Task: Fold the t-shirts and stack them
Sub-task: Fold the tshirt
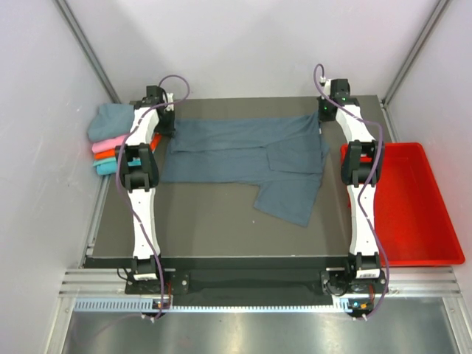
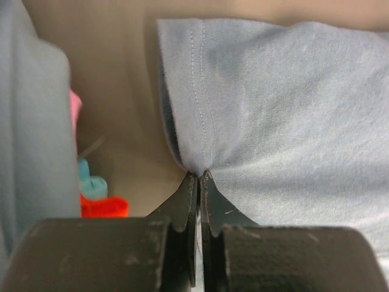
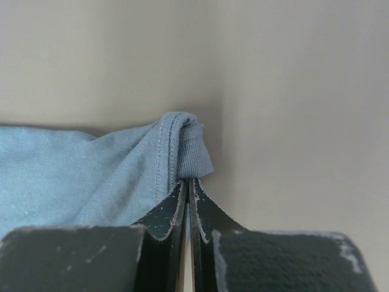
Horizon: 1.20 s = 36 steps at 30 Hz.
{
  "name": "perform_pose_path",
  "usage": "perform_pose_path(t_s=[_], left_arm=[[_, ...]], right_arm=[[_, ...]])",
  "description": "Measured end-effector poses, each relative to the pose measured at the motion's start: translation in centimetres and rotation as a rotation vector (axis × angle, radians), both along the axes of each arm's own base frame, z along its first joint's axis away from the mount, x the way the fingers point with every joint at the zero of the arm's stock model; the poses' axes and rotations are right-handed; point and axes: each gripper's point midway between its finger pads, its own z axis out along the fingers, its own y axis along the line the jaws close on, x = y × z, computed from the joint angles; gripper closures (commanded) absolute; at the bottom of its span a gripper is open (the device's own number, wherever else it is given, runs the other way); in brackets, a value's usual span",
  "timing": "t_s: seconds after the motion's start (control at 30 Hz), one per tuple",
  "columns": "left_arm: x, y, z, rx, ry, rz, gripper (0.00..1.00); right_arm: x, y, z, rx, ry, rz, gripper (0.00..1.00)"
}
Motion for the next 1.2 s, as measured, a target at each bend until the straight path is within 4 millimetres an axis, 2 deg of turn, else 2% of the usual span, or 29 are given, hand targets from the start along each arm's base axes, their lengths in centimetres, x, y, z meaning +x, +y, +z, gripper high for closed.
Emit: perform_pose_path(t_s=[0.2, 0.6, 0.63, 0.67, 0.7, 0.77, 0.83, 1.0, 1.03, 1.07, 1.13, 1.2], left_arm=[[1.9, 0.1, 0.1, 0.011, -0.062, 0.011, 0.99], [4.0, -0.1, 0.3, 0.069, -0.134, 0.026, 0.96], [4.1, 0.0, 0.3, 0.074, -0.139, 0.028, 0.91], [4.2, -0.1, 0.3, 0.082, -0.143, 0.030, 0.69], [4.3, 0.0, 0.4, 0.091, -0.144, 0.027, 0.56], [4.4, 0.4, 0.5, 0.121, -0.150, 0.037, 0.33], [4.5, 0.7, 0.8, 0.138, -0.156, 0.042, 0.31], [2.9, 0.6, 1.7, 0.140, -0.125, 0.029, 0.29], [2.2, 0.3, 2.4, 0.141, -0.116, 0.022, 0.29], [1.6, 0.1, 3.3, 0.144, -0.111, 0.015, 0.29], [0.5, -0.2, 5.8, 0.152, -0.127, 0.001, 0.29], [-0.8, -0.5, 9.0, 0.160, -0.160, -0.015, 0.30]], right_arm=[[0.5, -0.4, 0.1, -0.016, -0.016, -0.016, 1.00], [2.1, -0.5, 0.3, -0.005, -0.066, -0.032, 1.00], [2.2, -0.5, 0.3, -0.001, -0.070, -0.035, 1.00], [2.3, -0.5, 0.3, -0.001, -0.074, -0.036, 1.00], [2.4, -0.5, 0.3, -0.001, -0.075, -0.036, 0.98], [2.5, -0.5, 0.4, -0.003, -0.081, -0.033, 0.66], [2.6, -0.7, 0.5, -0.012, -0.089, -0.035, 0.40], [2.2, -1.5, 1.9, -0.059, -0.096, -0.045, 0.28], [1.6, -1.6, 2.4, -0.062, -0.087, -0.046, 0.11], [0.7, -1.7, 3.3, -0.066, -0.077, -0.046, 0.07], [-1.2, -1.7, 6.2, -0.083, -0.096, -0.019, 0.09], [-4.6, -1.5, 10.1, -0.104, -0.120, 0.023, 0.10]])
